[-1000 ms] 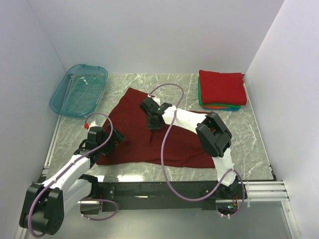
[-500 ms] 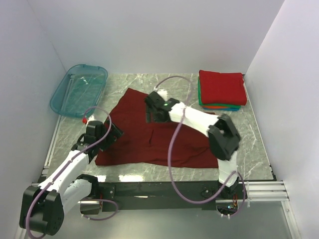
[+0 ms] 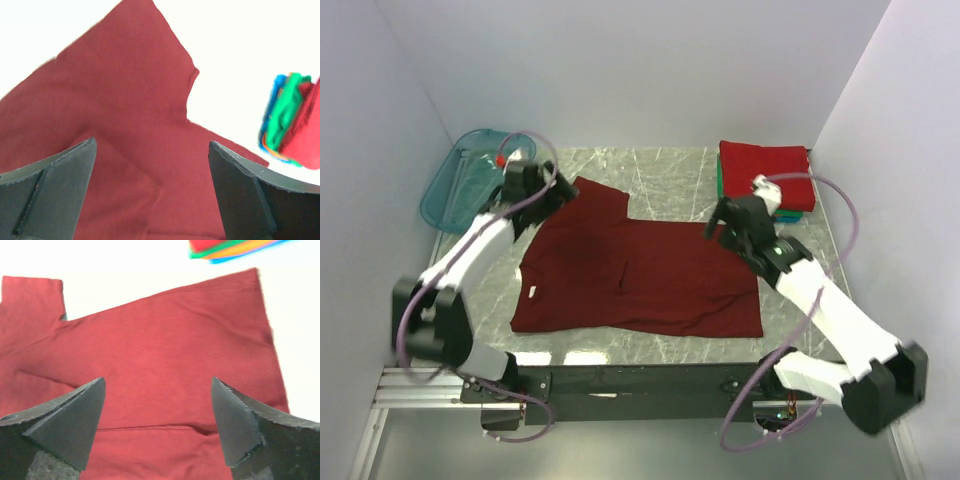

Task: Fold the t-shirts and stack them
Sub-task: Fold the tshirt

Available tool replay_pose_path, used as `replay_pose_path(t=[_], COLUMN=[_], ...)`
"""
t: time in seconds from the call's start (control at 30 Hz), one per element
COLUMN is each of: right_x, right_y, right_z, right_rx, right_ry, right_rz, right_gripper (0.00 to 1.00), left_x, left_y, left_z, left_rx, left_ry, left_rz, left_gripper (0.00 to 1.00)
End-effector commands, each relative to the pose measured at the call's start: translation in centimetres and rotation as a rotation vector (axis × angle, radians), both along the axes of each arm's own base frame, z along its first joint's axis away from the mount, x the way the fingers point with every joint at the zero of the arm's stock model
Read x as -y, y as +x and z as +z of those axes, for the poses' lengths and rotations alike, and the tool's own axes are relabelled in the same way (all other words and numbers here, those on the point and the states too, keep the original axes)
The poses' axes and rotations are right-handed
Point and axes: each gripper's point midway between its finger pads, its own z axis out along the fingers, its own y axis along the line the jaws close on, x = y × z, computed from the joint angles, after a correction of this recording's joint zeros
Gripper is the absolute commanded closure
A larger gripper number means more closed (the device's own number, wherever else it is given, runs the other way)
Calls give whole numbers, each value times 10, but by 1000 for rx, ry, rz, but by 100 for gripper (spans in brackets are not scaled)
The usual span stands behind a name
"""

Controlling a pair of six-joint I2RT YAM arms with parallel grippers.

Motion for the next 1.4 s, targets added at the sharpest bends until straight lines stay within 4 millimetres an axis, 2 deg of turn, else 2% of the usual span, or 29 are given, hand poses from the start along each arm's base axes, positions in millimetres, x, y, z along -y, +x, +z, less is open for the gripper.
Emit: replay_pose_path(t=[0.0,0.03,0.07,0.1,0.13,0.17,0.2,0.23,0.27,0.3,0.33,0.37,0.4,0.47,0.5,0.53,0.6,0.63,0.67,0.7,0.77,0.83,0.9,1.13,1.37], right_x=[24,32,39,46,54,58,61,65,67,69,70,68,67,67,68,68,68,68,68,68,69,68,67,65,65], right_y=[-10,-13,-21,-24,-27,-31,-33,-34,-36,-37,-37,-37,-37,-37,-37,-37,-37,-37,-37,-37,-38,-37,-37,-34,-33], right_z=[4,4,3,2,5,-1,-3,-3,-10,-12,-13,-18,-20,-24,-25,-26,-28,-29,-32,-32,-37,-40,-43,-45,-49], right_rx=[78,89,99,102,120,111,109,115,98,92,89,76,71,56,53,49,42,40,34,32,23,15,5,-3,-14], right_ry=[9,-8,-14,-22,-30,-46,-50,-54,-61,-60,-58,-57,-56,-61,-62,-66,-70,-70,-72,-72,-74,-68,-66,-66,-73], right_rz=[-49,-69,-82,-101,-121,-125,-131,-142,-143,-146,-149,-133,-131,-125,-124,-124,-118,-115,-114,-114,-115,-108,-106,-98,-93], right_gripper=[6,6,5,3,3,2,2,2,2,2,2,1,1,1,1,1,1,1,1,1,1,1,1,2,2], left_x=[3,8,8,13,16,17,18,19,23,23,23,21,17,11,9,8,9,7,8,7,4,2,3,4,7], left_y=[47,63,69,92,104,114,131,141,149,163,171,189,191,202,211,215,220,219,222,220,219,219,217,217,204], left_z=[25,0,-10,14,-17,-21,-9,-39,-43,-32,-61,-45,-77,-83,-78,-91,-99,-111,-109,-120,-126,-134,-141,-153,-172], left_rx=[34,-21,-70,-21,-89,-98,-58,-116,-120,-96,-143,-93,-157,-159,-134,-142,-129,-154,-148,-172,-188,-199,-212,-227,-281], left_ry=[56,75,89,97,117,132,160,180,186,216,235,268,309,359,384,397,423,434,437,450,461,478,476,469,459], left_rz=[-25,-44,-52,-70,-90,-100,-124,-137,-165,-187,-198,-182,-202,-191,-191,-192,-226,-225,-226,-238,-237,-236,-256,-256,-295], left_gripper=[1,0,1,1,1,1,1,1,1,0,0,1,1,0,1,0,0,1,1,0,3,7,21,35,52])
